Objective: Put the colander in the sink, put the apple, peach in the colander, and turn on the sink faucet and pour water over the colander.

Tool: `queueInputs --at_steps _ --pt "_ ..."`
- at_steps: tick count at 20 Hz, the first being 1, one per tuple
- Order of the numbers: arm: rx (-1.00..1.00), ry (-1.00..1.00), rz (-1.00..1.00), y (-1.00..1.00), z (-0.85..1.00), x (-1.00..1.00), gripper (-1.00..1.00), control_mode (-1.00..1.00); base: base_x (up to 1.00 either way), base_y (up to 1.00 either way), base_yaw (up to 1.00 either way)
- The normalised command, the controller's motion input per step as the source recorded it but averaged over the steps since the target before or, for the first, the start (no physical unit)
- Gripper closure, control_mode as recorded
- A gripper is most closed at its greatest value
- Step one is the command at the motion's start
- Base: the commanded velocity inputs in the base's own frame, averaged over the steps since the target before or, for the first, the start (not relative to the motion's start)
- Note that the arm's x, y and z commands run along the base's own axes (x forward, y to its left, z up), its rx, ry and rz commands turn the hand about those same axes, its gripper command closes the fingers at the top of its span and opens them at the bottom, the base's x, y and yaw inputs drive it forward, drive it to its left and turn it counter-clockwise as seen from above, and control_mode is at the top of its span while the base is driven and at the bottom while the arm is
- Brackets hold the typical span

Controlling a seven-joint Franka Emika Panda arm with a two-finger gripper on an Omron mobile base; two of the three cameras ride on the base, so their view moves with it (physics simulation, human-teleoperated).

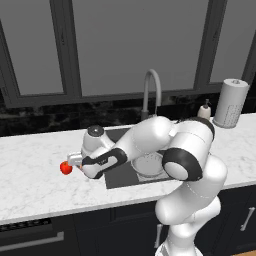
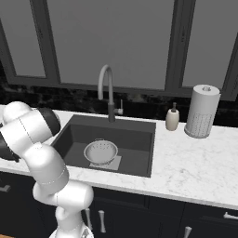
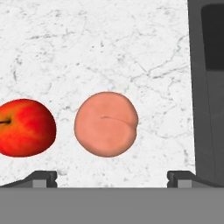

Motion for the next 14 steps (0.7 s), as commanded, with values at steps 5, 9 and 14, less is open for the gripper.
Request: queueInputs --at_steps 5,9,14 --pt "0.0 0.0 0.0 0.12 -0.06 0.03 -1.0 -1.0 0.0 0.0 0.0" --pt "0.0 0.0 0.0 0.05 0.0 0.09 -1.0 -1.0 0.0 0.0 0.0" --pt "0.0 0.0 0.0 0.01 0.0 0.26 -1.0 -1.0 0.0 0.0 0.0"
